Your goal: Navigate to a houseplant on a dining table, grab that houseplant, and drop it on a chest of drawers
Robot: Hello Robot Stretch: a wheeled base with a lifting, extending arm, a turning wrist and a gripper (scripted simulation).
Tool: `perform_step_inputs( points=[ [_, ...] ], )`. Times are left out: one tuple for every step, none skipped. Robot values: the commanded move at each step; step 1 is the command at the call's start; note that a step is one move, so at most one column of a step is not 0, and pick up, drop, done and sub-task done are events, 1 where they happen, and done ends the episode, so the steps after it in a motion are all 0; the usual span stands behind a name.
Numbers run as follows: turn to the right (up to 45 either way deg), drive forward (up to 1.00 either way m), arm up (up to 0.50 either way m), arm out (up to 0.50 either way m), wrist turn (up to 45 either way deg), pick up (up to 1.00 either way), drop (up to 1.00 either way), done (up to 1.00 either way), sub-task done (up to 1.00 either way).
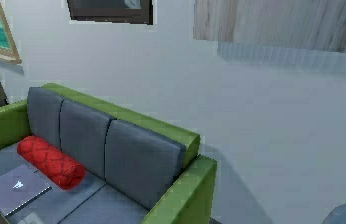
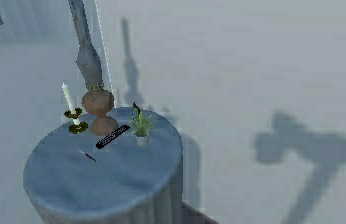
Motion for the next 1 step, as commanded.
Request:
perform_step_inputs(
  points=[
    [0.0,0.0,0.5,0.0,0.0,0.0,0.0,0.0,0.0]
  ],
)
